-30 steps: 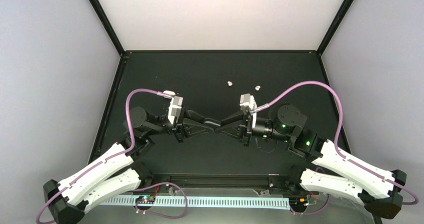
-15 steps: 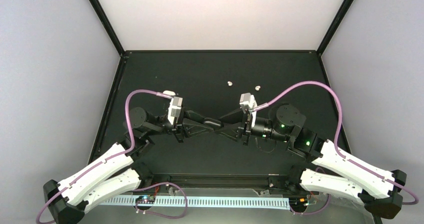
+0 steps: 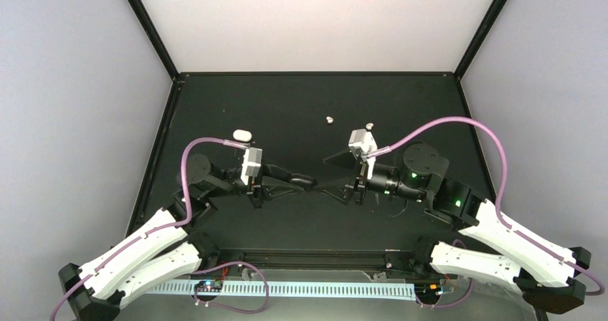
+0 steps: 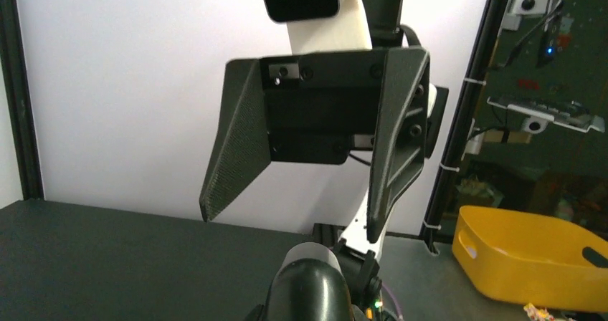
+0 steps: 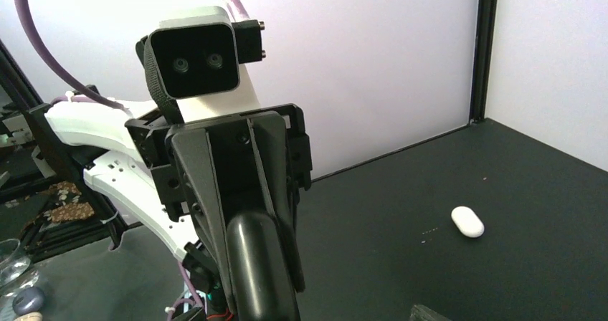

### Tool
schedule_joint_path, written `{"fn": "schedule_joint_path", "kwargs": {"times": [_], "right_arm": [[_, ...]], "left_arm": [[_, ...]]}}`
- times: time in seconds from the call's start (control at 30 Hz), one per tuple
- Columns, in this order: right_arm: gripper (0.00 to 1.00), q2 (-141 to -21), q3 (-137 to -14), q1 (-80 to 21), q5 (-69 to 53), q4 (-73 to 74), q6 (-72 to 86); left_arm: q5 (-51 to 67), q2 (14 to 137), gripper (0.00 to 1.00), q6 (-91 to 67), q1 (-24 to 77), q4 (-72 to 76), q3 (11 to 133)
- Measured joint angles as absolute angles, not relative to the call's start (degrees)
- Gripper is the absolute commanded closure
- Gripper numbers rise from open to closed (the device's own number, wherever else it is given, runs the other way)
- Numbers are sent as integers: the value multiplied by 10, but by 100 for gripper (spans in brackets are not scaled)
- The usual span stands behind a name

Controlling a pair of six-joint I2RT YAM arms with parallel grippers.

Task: Insert the wireless bluetooth earbuds into the charging case
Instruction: Open the charging case.

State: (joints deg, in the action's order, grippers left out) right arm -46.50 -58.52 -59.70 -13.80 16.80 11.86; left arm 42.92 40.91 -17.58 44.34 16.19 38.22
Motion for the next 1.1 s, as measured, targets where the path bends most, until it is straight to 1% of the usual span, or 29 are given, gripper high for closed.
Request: {"fn": "schedule_joint_path", "kwargs": {"times": [0.2, 0.57, 1.1], "right_arm": [[25, -493, -595, -597, -154, 176, 105], [26, -512, -595, -597, -149, 184, 106], [26, -498, -593, -597, -85, 180, 110]], "left_arm": [[437, 409, 98, -147, 444, 129, 390], [443, 409, 98, -130, 443, 118, 393], [445, 409, 98, -122, 444, 103, 393]]}}
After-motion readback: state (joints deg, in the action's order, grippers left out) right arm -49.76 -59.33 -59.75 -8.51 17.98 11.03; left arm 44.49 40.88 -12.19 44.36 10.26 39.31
